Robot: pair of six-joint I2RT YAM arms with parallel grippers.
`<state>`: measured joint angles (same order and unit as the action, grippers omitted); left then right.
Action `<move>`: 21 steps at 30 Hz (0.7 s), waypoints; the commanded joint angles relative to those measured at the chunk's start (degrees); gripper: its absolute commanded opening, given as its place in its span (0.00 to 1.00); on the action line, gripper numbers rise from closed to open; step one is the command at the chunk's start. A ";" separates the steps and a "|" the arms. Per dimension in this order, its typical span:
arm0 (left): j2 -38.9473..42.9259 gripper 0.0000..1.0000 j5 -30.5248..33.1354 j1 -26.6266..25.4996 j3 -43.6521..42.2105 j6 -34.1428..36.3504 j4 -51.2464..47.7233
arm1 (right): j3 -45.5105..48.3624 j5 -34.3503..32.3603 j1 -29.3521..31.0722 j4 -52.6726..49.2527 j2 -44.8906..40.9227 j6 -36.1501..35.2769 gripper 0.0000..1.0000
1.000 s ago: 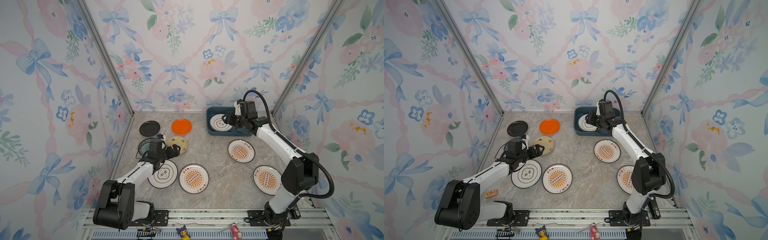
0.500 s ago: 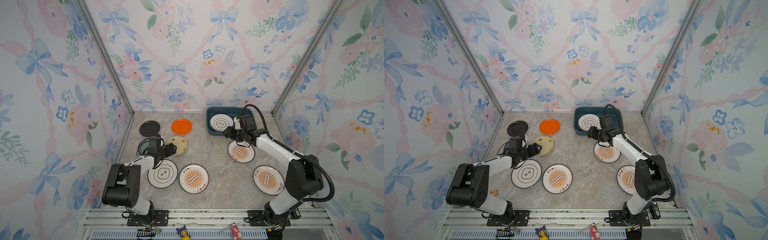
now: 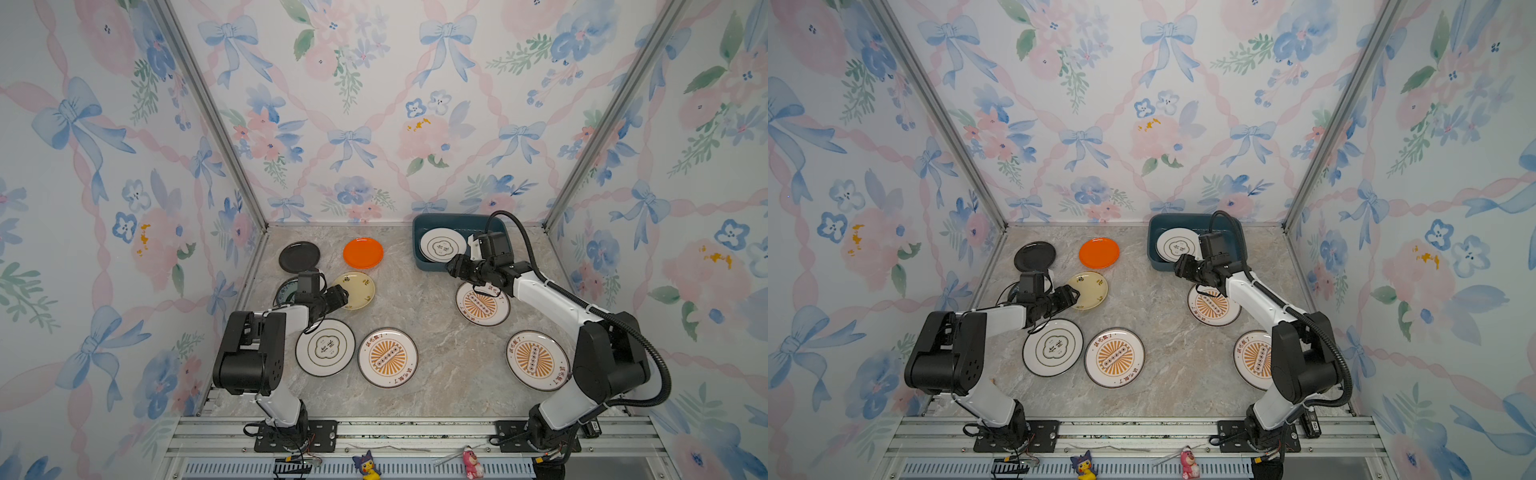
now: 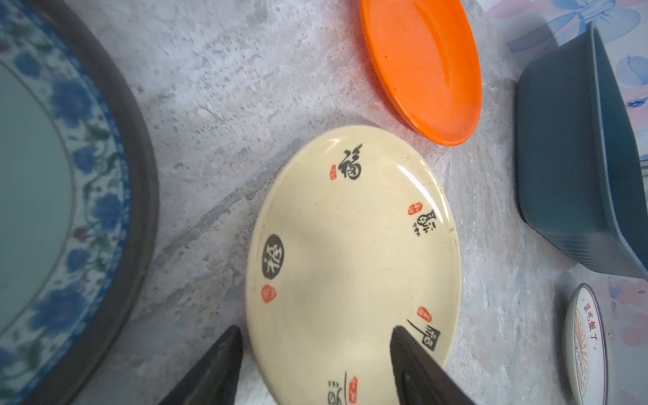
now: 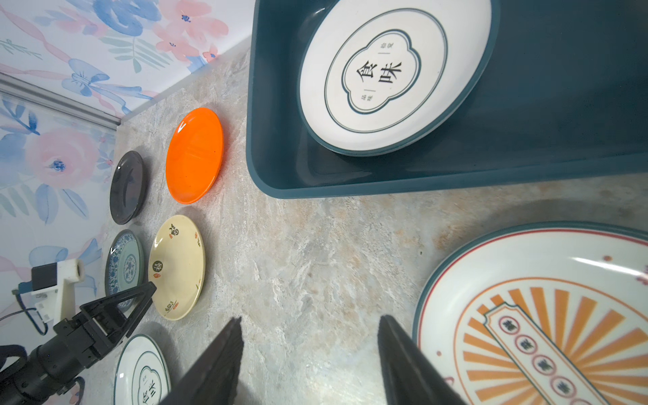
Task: Place the plates into the plastic bin on the countertop
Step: 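Move the left gripper to the cream plate while the right gripper withdraws, then grasp the cream plate edge with the left gripper and tilt it up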
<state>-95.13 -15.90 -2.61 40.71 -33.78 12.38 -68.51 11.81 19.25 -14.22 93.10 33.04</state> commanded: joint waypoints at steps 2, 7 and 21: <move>-3.47 0.58 -2.28 1.19 3.21 -0.10 1.56 | 1.42 0.38 0.57 0.77 -1.61 0.79 0.61; -4.98 0.46 -4.13 1.82 2.94 -0.33 3.01 | 2.32 0.24 0.79 0.95 -2.08 0.89 0.61; -5.41 0.26 -6.95 2.35 -1.18 -0.44 6.07 | 3.19 -0.03 1.60 1.11 -2.39 1.06 0.61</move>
<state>-99.55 -21.32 -0.60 40.69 -34.61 18.11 -66.28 11.79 20.12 -13.80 92.47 33.63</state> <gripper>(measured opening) 0.267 0.608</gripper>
